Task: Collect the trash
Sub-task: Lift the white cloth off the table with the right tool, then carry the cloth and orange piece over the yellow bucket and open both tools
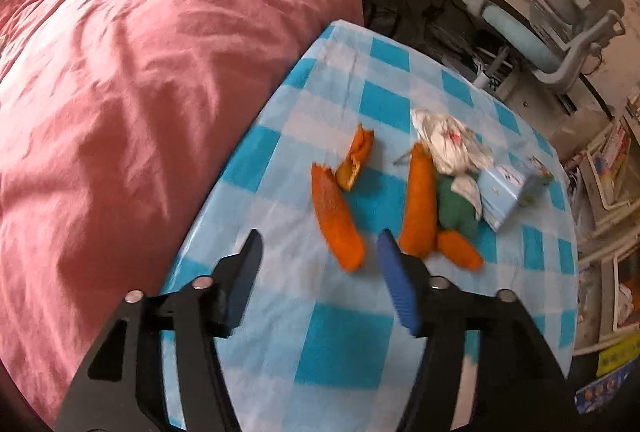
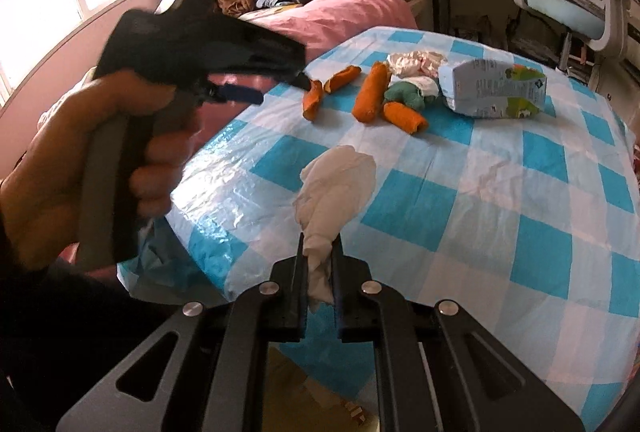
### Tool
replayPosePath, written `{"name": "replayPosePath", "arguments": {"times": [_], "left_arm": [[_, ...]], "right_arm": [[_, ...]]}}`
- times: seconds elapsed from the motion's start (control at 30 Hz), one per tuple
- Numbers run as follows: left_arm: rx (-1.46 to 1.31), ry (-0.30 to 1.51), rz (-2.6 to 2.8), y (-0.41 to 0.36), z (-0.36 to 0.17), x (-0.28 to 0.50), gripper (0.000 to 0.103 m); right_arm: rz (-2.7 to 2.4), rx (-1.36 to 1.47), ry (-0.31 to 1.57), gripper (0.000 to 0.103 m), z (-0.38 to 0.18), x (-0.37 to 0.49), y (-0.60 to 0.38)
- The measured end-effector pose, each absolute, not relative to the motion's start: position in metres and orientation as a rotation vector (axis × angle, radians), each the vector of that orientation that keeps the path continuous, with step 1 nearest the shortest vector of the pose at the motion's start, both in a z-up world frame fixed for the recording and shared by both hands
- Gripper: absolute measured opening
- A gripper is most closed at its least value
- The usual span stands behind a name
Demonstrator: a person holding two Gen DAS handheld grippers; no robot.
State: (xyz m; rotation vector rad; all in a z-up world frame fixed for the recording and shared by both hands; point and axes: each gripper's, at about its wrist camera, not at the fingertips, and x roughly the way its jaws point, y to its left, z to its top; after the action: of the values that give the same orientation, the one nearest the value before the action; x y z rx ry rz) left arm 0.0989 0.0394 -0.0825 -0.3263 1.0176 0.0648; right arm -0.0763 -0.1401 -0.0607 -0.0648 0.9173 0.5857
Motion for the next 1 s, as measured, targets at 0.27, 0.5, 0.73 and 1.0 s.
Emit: {"name": "replayPosePath", "arguments": {"times": [0.27, 0.5, 0.73, 1.0], "left_arm": [[-0.193, 1.068, 0.143, 0.028, -0.103, 0.126, 0.053], [-0.238, 1.064, 0.088, 0.036, -0.097, 0.119, 0.016], [-0.265, 0.966, 0.02, 0.035, -0.051, 0.058, 0.015], [-0.182, 1.004, -0.122, -0.012, -0.056, -0.042, 0.015]], "right_arm": [[0.621, -0.064, 0.937, 0.01, -0.066, -0.069, -0.134], [0.646, -0.075, 0.933, 0.01, -0.063, -0.075, -0.133], [0.694, -0.095, 0.937, 0.01, -0.056, -0.108, -0.137], [0.762, -0.205, 1.009, 0.011, -0.066, -0.171, -0.14]]}}
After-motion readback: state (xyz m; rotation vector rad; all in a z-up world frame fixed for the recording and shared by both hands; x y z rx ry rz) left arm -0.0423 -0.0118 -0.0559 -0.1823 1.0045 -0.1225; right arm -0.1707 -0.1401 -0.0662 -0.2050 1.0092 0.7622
